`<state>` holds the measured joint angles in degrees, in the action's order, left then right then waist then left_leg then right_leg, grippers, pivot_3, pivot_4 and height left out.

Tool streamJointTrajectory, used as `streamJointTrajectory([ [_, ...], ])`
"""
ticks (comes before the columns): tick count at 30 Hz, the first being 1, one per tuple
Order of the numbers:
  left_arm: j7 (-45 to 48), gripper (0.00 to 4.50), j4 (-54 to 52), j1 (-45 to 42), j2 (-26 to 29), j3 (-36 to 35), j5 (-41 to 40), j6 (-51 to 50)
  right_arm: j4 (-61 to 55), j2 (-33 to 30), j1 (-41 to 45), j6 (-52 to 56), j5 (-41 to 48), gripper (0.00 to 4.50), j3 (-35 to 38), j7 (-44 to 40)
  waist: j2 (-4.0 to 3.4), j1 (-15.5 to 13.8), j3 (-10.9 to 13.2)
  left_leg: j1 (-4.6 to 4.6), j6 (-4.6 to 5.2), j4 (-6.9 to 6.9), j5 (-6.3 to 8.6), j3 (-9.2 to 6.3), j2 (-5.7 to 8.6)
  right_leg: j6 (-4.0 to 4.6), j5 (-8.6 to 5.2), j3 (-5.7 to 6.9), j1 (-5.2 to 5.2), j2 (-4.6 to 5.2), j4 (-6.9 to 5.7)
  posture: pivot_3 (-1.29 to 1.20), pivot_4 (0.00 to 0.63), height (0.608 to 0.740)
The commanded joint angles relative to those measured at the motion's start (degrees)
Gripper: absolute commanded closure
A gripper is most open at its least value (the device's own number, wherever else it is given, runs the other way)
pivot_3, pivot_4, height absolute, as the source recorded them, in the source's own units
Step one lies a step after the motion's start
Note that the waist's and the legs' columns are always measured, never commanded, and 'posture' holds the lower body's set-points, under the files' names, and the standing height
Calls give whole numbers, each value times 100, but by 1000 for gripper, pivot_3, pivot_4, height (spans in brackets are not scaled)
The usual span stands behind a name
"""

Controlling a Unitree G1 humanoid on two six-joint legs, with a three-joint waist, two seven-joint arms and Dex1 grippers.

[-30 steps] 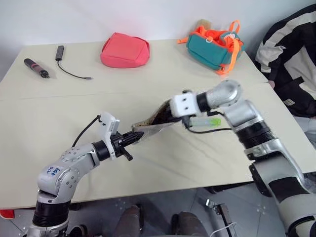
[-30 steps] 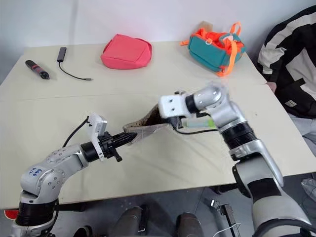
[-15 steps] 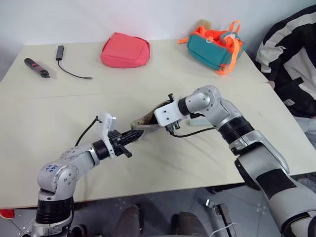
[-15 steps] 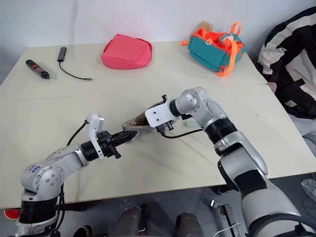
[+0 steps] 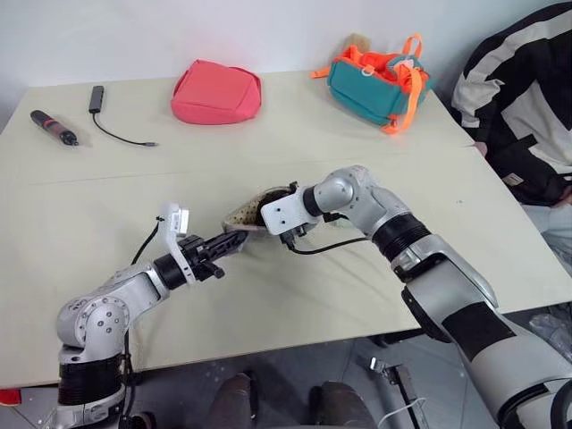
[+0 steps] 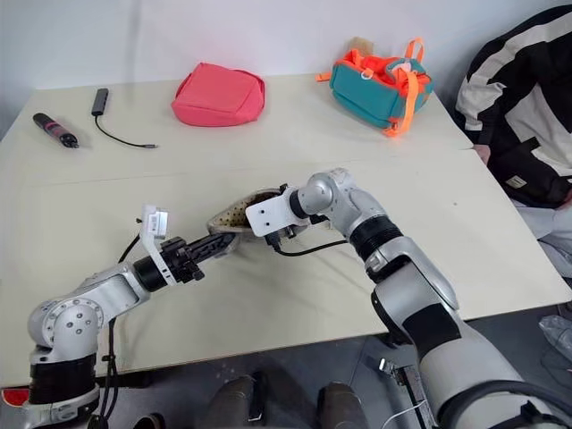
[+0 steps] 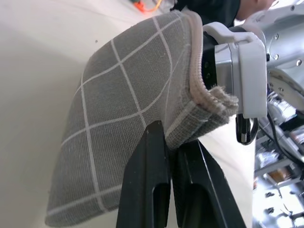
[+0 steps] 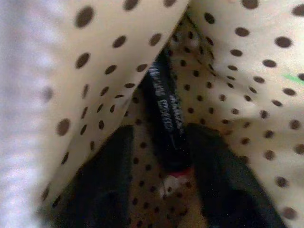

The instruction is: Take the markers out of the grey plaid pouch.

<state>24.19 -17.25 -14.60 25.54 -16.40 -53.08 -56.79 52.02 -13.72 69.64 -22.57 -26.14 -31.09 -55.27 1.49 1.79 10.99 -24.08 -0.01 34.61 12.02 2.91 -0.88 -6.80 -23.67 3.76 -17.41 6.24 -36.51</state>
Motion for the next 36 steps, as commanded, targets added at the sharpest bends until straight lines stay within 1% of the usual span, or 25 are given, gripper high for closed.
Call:
streamJointTrajectory([
  [1,133,4500,-206,115,46,16,-81,95,80,53,90,-69,-95,1889,-45,91,0,-2,0,0,0,0,0,0,1,0,0,-1,0,0,0,0,150,740],
  [6,248,4500,-325,306,161,280,92,153,286,128,203,-88,-195,1889,-21,351,0,4,0,1,-1,-1,1,0,0,0,0,-3,0,0,-1,0,150,740],
  [10,242,4500,-361,322,168,333,38,185,631,256,187,-147,-424,1889,-147,683,0,13,-1,5,-4,-2,2,1,-1,1,0,-5,0,-1,-2,0,150,740],
  [12,261,4500,-366,310,197,370,81,233,778,347,151,-171,-410,1889,-128,704,3,19,-2,7,-5,-3,3,3,-1,1,0,-7,1,-1,-2,0,150,740],
  [14,250,4500,-373,298,198,388,68,237,922,402,107,-167,-445,2280,-137,754,4,26,-3,19,-7,-6,4,5,-1,2,-1,-9,5,-1,-1,0,150,740],
  [15,228,4500,-390,290,191,388,43,229,972,416,88,-160,-448,2388,-130,752,4,30,-3,31,-9,-11,5,11,-1,2,-1,-13,10,-1,0,0,150,740],
  [17,179,4500,-428,282,173,388,6,212,1011,424,73,-190,-491,2993,-130,902,4,37,-3,62,-11,-27,6,25,-1,5,-3,-18,28,0,5,0,150,740],
  [19,176,4500,-460,307,168,393,5,227,984,368,55,-222,-460,3672,-108,831,5,44,-3,77,-15,-34,9,29,-2,11,-6,-26,36,1,6,0,150,740],
  [20,162,4500,-452,320,168,393,53,265,876,277,52,-266,-389,3850,-52,725,5,44,-3,79,-18,-34,11,29,-3,12,-7,-31,36,1,5,0,150,740],
  [24,93,4500,-400,326,145,351,149,349,333,-53,15,-352,-54,3859,199,271,5,21,-3,80,-20,-38,12,28,-4,13,-7,-33,34,2,3,0,150,740],
  [25,91,4500,-383,326,157,351,206,395,29,-179,-27,-295,189,3860,345,12,5,-8,-3,78,-20,-39,13,28,-4,13,-7,-32,34,2,3,0,150,740],
  [29,116,4500,-327,342,229,390,428,562,-1267,-662,-221,301,1134,3873,905,-939,5,-23,-2,67,-15,-37,15,26,-1,13,-7,-27,34,9,8,0,150,740],
  [33,166,4500,-287,334,282,425,581,705,-2029,-987,-396,1006,1649,3873,1188,-1461,4,-13,-2,64,-15,-39,15,26,-3,12,-7,-22,34,8,13,0,150,740],
  [36,164,4500,-227,292,277,435,650,783,-2559,-1124,-577,1565,2038,3873,1334,-1802,4,-12,-2,66,-16,-48,15,28,-7,12,-7,-21,38,5,50,0,150,740],
])
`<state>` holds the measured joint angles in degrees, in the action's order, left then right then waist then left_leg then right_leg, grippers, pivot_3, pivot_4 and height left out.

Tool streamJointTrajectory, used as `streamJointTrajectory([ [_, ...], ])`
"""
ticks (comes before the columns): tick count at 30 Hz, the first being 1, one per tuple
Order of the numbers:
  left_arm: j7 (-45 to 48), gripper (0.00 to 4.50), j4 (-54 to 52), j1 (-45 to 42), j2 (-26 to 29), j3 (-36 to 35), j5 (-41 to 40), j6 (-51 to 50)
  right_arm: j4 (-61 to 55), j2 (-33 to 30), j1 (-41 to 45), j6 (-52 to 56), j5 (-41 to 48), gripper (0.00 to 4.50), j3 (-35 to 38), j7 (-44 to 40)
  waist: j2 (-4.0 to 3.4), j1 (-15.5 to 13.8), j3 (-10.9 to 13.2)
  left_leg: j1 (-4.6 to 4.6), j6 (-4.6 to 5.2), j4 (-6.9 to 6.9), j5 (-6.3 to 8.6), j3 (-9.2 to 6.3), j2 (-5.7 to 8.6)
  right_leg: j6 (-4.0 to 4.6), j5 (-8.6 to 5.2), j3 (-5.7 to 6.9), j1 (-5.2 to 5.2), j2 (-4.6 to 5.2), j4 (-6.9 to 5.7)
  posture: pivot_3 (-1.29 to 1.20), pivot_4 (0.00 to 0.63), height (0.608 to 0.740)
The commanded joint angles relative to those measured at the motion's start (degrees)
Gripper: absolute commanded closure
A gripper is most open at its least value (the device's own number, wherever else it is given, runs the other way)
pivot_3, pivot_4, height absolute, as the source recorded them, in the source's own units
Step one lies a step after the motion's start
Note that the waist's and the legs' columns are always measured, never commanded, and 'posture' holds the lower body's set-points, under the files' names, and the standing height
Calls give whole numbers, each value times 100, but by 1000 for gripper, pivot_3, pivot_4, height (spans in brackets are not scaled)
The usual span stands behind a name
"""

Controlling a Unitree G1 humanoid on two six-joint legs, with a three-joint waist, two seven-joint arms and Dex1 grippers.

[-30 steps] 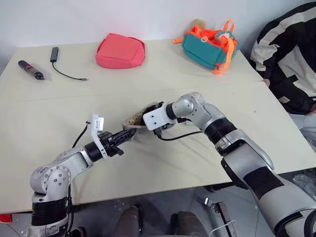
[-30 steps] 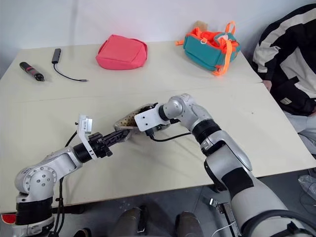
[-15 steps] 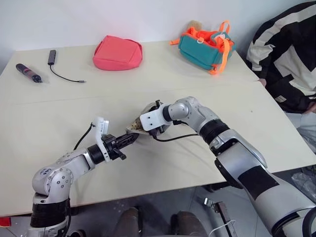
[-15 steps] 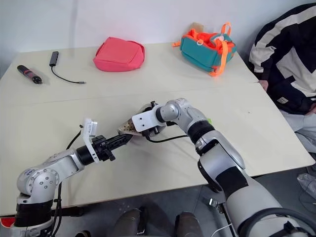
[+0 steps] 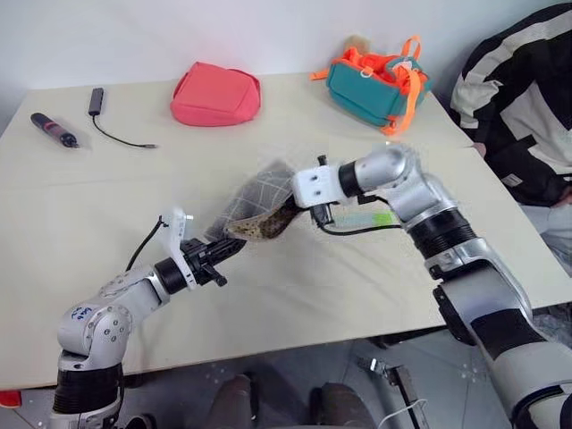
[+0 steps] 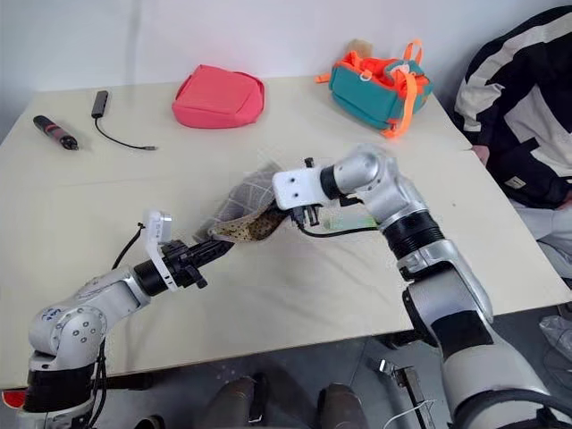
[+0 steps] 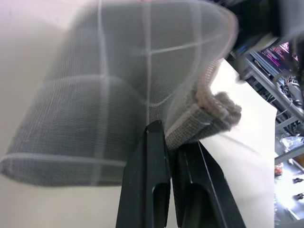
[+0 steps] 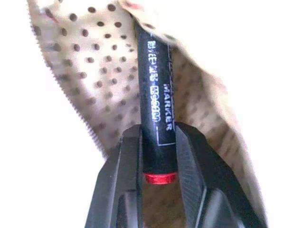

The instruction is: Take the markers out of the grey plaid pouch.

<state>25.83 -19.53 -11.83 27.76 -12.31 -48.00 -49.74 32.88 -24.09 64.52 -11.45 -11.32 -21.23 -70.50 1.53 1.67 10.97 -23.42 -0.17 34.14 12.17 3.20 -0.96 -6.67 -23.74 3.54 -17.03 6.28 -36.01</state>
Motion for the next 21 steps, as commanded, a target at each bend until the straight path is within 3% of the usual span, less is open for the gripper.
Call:
streamJointTrajectory([
  [1,1,4500,14,5,54,29,164,95,-764,-116,-103,570,601,3873,361,-325,0,-1,0,0,0,0,0,0,0,0,0,0,0,0,1,0,150,740],
  [9,-161,4500,299,-332,-223,-240,249,472,-1564,-658,-806,1086,450,3874,8,-681,0,-24,0,-3,6,5,3,1,4,-2,1,5,5,6,7,0,150,740],
  [15,3,4500,179,-352,-204,-330,43,388,-606,-580,-382,382,-314,3874,-118,358,1,4,0,-2,5,6,2,11,0,-3,1,6,2,2,10,0,150,740],
  [17,-13,4500,114,-392,-263,-365,-62,372,-492,-628,-379,222,-434,3874,-255,289,1,-2,0,-1,5,4,2,17,0,-3,1,7,-1,1,9,0,150,740],
  [21,-5,4500,282,-330,78,-28,943,1015,-1357,-532,-660,969,630,3877,125,-436,1,-17,1,-3,7,3,4,12,0,-3,1,4,4,2,10,0,150,740],
])
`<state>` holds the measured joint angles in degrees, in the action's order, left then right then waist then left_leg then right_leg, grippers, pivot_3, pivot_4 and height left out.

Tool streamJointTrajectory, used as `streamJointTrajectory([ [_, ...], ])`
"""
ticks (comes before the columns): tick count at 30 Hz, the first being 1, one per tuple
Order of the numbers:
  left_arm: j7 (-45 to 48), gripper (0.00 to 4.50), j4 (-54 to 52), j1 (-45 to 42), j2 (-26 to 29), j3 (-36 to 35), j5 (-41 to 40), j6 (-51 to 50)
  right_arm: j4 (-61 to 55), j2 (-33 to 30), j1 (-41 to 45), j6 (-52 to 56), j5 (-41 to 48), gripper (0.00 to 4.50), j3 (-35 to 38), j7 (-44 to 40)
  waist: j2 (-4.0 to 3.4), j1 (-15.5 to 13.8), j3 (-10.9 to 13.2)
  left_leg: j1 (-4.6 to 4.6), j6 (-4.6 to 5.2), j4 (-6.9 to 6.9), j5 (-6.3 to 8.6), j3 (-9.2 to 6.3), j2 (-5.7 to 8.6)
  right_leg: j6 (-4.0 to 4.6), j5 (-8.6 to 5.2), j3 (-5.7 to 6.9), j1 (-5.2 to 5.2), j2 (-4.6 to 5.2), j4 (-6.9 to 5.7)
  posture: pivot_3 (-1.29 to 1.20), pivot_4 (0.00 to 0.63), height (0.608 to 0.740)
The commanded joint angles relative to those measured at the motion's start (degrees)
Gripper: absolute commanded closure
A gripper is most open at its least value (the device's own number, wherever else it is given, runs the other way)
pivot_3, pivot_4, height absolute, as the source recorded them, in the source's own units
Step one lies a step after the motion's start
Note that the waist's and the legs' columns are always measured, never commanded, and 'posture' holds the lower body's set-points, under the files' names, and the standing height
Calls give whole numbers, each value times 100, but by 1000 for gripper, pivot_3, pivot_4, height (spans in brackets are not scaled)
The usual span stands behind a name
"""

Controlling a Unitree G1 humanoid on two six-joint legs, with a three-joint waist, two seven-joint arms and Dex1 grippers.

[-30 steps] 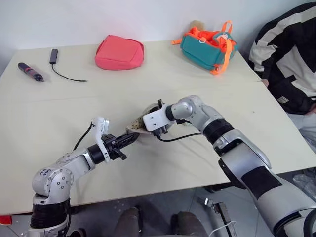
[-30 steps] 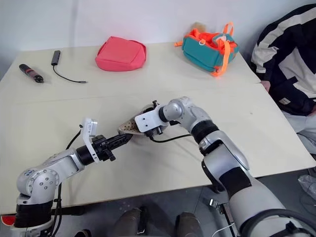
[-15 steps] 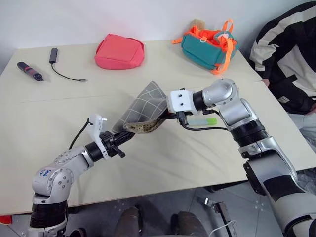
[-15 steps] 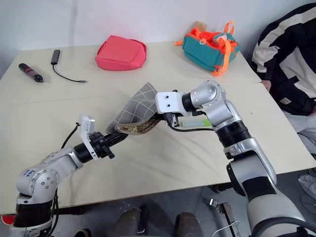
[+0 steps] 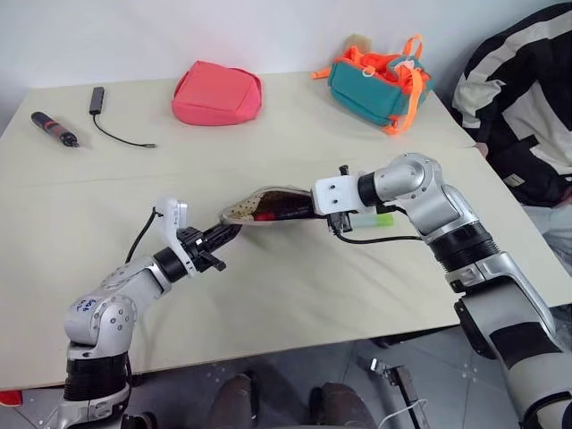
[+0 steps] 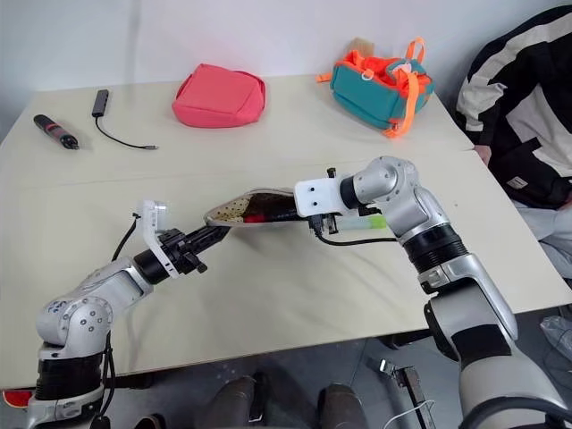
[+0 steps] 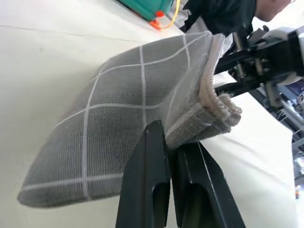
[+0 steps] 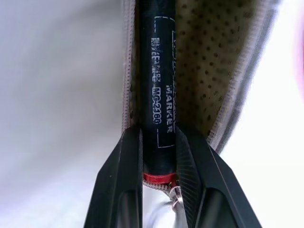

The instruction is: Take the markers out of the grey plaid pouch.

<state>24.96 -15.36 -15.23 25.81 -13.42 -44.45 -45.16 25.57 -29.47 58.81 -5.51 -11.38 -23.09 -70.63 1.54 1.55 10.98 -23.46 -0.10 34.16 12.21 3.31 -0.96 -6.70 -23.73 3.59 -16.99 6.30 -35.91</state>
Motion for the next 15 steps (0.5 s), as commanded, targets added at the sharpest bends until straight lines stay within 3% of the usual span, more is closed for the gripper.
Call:
streamJointTrajectory([
  [1,141,4500,-119,65,412,239,910,770,-729,45,-66,622,854,3877,455,-450,0,-5,0,-1,0,0,0,-2,0,0,0,1,0,0,0,0,150,740],
  [4,318,4500,-40,182,635,534,1484,1263,-749,38,10,877,1114,3880,652,-445,0,-4,0,0,1,0,1,3,2,-1,0,8,0,0,0,0,150,740],
  [15,34,4500,688,-103,829,109,2565,2549,-629,-352,59,1031,1343,3880,1033,-409,0,-8,0,0,6,-2,10,8,3,-2,1,14,-7,7,2,0,150,740],
])
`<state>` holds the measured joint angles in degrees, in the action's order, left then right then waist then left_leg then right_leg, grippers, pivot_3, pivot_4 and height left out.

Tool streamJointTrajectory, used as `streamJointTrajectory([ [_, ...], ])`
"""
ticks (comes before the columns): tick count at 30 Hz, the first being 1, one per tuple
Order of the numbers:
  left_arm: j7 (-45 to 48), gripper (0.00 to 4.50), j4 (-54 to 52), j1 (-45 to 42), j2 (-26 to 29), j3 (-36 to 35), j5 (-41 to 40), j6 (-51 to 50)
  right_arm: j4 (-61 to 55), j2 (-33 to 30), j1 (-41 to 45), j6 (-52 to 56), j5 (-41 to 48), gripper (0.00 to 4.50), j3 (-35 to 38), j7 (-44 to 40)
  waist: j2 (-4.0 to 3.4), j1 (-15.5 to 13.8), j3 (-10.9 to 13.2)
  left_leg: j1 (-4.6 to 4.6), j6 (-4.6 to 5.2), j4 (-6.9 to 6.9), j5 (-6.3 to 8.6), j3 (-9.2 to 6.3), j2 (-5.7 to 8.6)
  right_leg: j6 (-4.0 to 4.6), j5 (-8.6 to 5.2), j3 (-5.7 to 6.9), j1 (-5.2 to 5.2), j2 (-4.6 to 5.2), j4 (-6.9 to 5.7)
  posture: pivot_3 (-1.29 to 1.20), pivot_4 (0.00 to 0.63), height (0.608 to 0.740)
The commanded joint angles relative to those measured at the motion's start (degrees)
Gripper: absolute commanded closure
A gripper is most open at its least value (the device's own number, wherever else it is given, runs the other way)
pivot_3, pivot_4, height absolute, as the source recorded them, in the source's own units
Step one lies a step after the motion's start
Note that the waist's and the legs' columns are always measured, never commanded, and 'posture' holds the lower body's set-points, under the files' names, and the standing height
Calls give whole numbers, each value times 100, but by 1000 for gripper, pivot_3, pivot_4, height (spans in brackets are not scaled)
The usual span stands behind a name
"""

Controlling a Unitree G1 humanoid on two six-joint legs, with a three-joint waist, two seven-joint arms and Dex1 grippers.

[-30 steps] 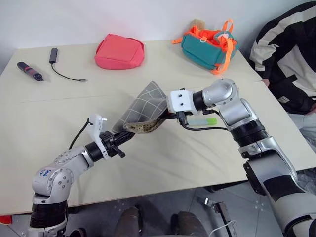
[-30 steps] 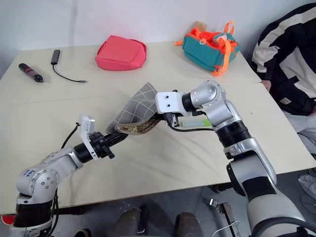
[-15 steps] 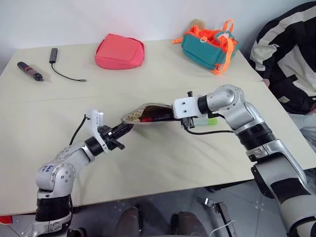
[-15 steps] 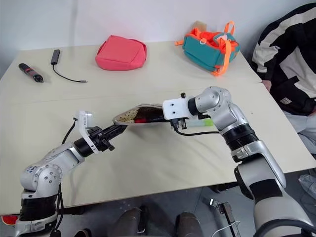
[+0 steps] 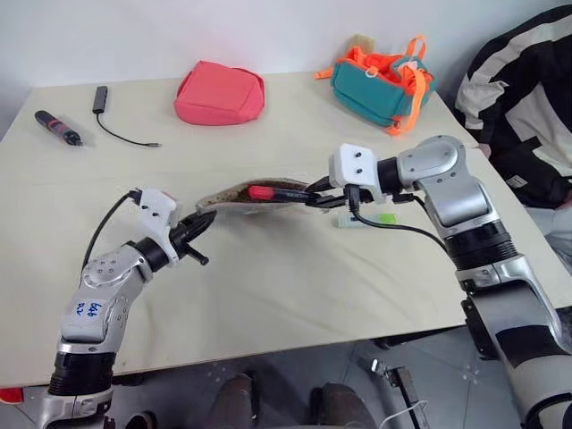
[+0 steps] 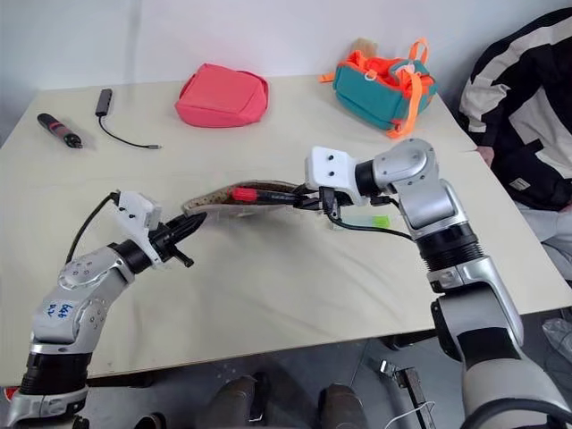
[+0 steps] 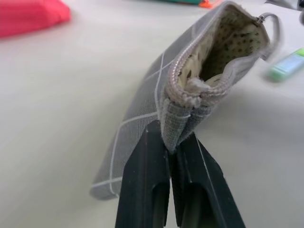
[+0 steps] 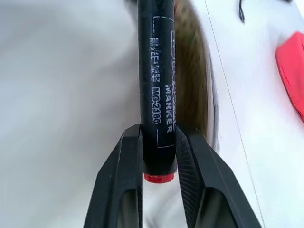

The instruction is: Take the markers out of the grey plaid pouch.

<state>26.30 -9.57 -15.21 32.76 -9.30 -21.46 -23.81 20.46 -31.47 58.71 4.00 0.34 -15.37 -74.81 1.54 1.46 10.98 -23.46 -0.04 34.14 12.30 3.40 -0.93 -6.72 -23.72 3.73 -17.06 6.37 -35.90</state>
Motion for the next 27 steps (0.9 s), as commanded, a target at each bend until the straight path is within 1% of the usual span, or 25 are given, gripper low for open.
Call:
streamJointTrajectory([
  [1,-101,4500,162,-95,254,-330,453,615,5,-293,20,-38,-12,3880,207,79,0,11,0,0,1,0,1,4,0,0,0,2,-4,1,-4,0,150,740],
  [5,-117,4500,233,-40,560,-322,1015,1221,372,-755,-339,-697,-775,3880,-219,300,0,-4,0,-1,4,0,2,18,-1,-1,0,13,-12,2,-7,0,150,740],
  [6,-77,4500,231,6,647,-263,1162,1363,421,-788,-480,-867,-925,3880,-310,408,2,-15,-1,-2,6,0,3,19,0,-1,1,13,-12,6,-6,0,150,740],
  [8,35,4500,195,148,717,-65,1387,1502,453,-654,-757,-1024,-986,3880,-339,650,2,-4,-1,-1,11,3,7,21,1,-2,1,14,-9,9,-5,0,150,740],
  [11,80,4500,179,341,511,114,1436,1531,533,-447,-1035,-1153,-1040,3880,-334,892,-1,28,0,-2,11,0,7,38,2,-8,4,7,-17,11,-5,0,150,740],
  [13,66,4500,206,467,439,235,1607,1695,381,-388,-1229,-1006,-950,3880,-338,832,0,44,0,0,11,-2,7,50,-2,-9,4,2,-25,9,-9,0,150,740],
  [14,19,4500,158,525,342,257,1605,1617,194,-342,-1354,-879,-869,3880,-316,842,2,35,-1,3,11,-1,7,50,-7,-9,4,4,-24,7,-10,0,150,740],
  [16,27,4500,85,628,214,290,1540,1481,-63,-247,-1517,-622,-728,3881,-230,883,2,25,-1,4,10,-1,7,48,-13,-8,4,6,-24,5,-13,0,150,740],
  [17,111,4500,88,682,132,250,1345,1299,-24,-263,-1541,-717,-860,3881,-250,991,2,24,-1,4,8,-1,8,48,-15,-8,4,5,-25,6,-14,0,150,740],
  [19,258,3948,72,756,94,218,1190,1165,18,-278,-1570,-600,-926,3881,-241,1029,2,25,-1,6,8,0,8,51,-15,-8,4,8,-24,7,-14,0,150,740],
  [20,295,3791,61,764,88,205,1171,1184,17,-287,-1579,-644,-923,3881,-249,1014,3,24,-1,6,9,1,8,51,-14,-8,4,9,-23,7,-14,0,150,740],
  [22,245,3127,14,741,103,168,1240,1249,-141,-279,-1646,-402,-705,3144,-213,800,3,13,-1,6,9,4,8,51,-14,-8,4,8,-23,8,-14,0,150,740],
  [23,287,2806,-29,713,73,94,1081,1156,-169,-265,-1655,-414,-671,2876,-192,803,2,11,-1,6,9,4,8,50,-14,-8,4,7,-23,8,-13,0,150,740],
  [26,374,1780,-144,704,43,-48,792,956,-210,-245,-1646,-386,-605,1827,-125,850,3,10,-2,5,9,4,9,48,-14,-8,4,6,-22,9,-13,0,150,740],
  [27,483,1542,-327,767,48,-150,530,779,-229,-201,-1624,-353,-479,1572,-22,888,3,11,-1,5,10,4,9,48,-13,-8,4,6,-22,10,-13,0,150,740],
])
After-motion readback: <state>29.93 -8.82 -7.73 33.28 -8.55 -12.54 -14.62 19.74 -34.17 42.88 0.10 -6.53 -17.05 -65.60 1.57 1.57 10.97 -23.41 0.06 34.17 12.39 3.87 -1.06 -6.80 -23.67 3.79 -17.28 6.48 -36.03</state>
